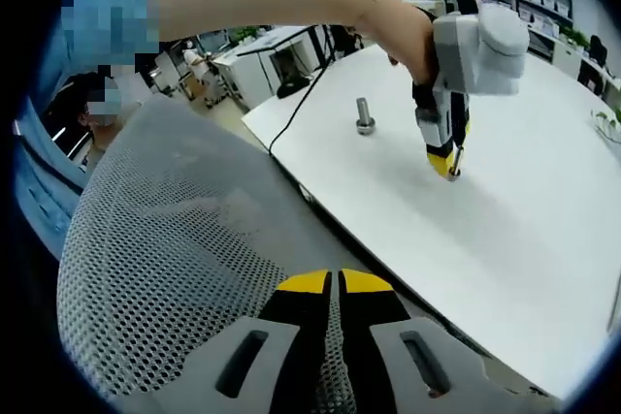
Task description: Place the washer onto the threaded stud by aligning its center hole with the stud, sliding it down to the base, and recovering from edge contact or off-axis alignment until the washer reaches the visible bottom stop.
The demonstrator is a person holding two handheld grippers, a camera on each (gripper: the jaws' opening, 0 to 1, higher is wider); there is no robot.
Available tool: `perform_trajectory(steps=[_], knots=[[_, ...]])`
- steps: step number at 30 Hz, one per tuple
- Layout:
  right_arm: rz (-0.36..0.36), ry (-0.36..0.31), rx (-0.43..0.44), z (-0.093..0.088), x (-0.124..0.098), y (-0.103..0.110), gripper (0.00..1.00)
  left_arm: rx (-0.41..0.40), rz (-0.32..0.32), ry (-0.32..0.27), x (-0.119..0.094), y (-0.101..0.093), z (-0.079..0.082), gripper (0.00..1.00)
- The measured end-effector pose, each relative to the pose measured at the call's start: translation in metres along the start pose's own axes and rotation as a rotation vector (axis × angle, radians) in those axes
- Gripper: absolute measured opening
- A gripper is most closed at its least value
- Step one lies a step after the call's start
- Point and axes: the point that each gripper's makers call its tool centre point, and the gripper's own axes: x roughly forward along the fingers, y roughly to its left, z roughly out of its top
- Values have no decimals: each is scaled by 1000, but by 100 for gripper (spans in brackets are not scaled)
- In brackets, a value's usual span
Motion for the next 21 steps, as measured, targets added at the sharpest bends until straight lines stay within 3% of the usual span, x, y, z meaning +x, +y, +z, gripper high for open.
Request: perform_trajectory(steps=[3,6,8,12,15,16,19,21], knots=[[3,-2,-9,0,0,1,6,-71,58,-137,-44,-2,11,36],[4,-4,-15,1,0,1,6,-225,89,-308,-99,-17,14,36],[6,-3,-22,1,0,1,6,-279,108,-374,-123,-27,10,37],[6,-5,-26,2,0,2,6,-308,249,-493,-175,-49,-16,39],[9,2,-31,1,0,2,6,-398,317,-594,-201,-63,-38,39],[11,6,-33,1,1,2,6,-441,357,-628,-210,-64,-52,39],[11,8,-29,1,1,2,6,-536,471,-657,-223,-63,-91,43],[11,4,-32,1,1,2,6,-570,591,-677,-234,-62,-128,50]])
